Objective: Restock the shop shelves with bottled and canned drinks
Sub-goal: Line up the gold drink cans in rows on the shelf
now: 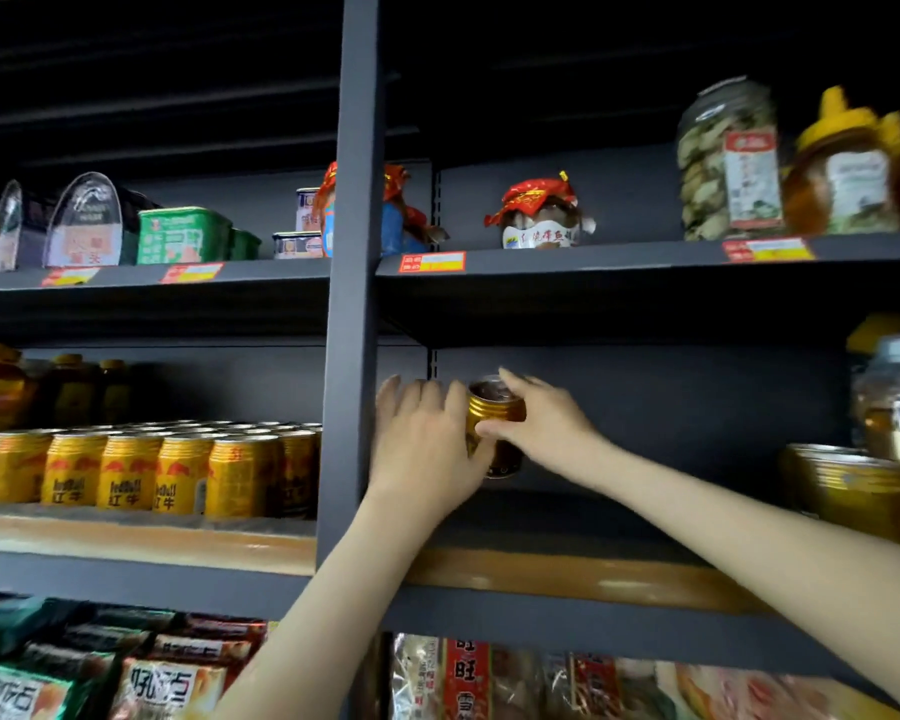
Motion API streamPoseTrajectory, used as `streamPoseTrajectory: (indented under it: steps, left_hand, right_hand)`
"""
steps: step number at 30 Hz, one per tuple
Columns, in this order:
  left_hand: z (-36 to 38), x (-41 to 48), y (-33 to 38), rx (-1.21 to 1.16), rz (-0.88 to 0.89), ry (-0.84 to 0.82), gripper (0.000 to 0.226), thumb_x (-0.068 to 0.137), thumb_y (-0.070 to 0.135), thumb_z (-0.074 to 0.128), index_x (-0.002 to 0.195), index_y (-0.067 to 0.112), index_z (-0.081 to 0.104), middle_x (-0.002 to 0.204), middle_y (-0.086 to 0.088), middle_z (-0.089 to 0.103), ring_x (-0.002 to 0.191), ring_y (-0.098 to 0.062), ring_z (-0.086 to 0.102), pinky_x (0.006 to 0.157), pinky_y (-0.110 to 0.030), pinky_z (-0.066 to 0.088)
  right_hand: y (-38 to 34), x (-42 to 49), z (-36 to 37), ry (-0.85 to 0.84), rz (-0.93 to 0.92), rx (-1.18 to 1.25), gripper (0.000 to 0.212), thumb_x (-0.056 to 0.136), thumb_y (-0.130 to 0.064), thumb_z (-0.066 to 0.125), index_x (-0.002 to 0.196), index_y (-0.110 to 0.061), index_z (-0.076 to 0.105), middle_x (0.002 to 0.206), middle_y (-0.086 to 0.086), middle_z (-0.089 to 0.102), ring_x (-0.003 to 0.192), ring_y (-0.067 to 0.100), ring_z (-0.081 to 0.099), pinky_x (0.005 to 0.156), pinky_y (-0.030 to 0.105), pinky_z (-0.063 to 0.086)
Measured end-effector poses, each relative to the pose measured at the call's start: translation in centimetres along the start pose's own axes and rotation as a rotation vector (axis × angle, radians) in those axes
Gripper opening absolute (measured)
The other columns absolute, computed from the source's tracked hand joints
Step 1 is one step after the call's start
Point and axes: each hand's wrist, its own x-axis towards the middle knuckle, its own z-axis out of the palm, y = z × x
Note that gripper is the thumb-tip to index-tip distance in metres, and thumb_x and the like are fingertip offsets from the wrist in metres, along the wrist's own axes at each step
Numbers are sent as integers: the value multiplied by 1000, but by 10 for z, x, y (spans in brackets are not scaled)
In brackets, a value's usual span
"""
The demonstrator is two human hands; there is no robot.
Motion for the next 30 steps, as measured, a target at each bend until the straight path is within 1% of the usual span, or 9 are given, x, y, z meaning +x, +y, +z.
streamPoseTrajectory:
  steps: [3,6,9,13,15,21,24,26,30]
  left_hand:
    - [-2,-6,9,-494,10,-35,76,85,55,58,146,19,29,141,-3,46,130,-21,42,111,-40,33]
    - [-10,-21,25,-783,117,-73,89,77,52,70,147,25,23,140,4,47,124,-13,48,103,-33,44]
    - [-22,-44,36,-929,108,-9,80,77,43,74,140,29,27,131,6,51,111,-8,56,91,-24,51]
    - [-41,-90,24,-1037,145,-9,73,76,33,75,133,33,30,121,11,54,103,-3,59,84,-14,50]
    - [-50,-119,7,-1111,154,-40,75,74,27,78,135,29,33,122,10,55,106,0,57,85,-12,48]
    - [-45,-228,-83,-1118,59,-238,76,67,27,87,122,39,35,113,22,56,102,15,55,81,-6,45]
    - [-29,-274,-134,-959,42,-347,84,66,41,83,134,19,38,113,6,65,99,-10,66,78,-27,53]
    - [-24,-300,-160,-859,26,-388,86,68,41,82,135,12,37,113,-4,66,97,-25,66,73,-29,50]
    - [-11,-348,-192,-866,-52,-448,78,68,40,84,127,12,41,111,-4,65,95,-25,66,73,-34,53]
  right_hand:
    - [-9,-41,-28,139,-27,167,76,85,-31,72,150,-22,33,150,0,38,132,16,41,102,24,36]
    - [-17,-83,-48,175,-33,327,73,85,-32,71,148,-28,35,141,-7,47,124,11,47,95,21,41]
    - [-32,-123,-49,156,-54,393,69,82,-34,72,143,-36,41,124,-20,53,113,2,55,90,19,50]
    - [-59,-164,-32,160,-115,262,59,80,-35,73,132,-44,46,126,-17,48,114,0,51,94,28,50]
    - [-80,-184,-15,129,-156,208,56,81,-34,74,128,-39,44,123,-17,48,111,-1,52,91,24,50]
    - [-130,-246,104,70,-174,249,63,75,-31,73,129,-35,42,126,-18,49,118,-4,48,93,7,38]
    - [-145,-266,174,6,-44,406,54,78,-31,69,126,-36,45,128,-15,50,120,-4,47,96,8,36]
    - [-154,-276,213,-33,72,583,39,81,-32,65,118,-35,50,121,-16,54,115,-2,52,94,12,39]
    - [-164,-290,271,-28,274,844,15,86,-30,55,101,-30,58,96,-18,63,91,1,61,78,17,48]
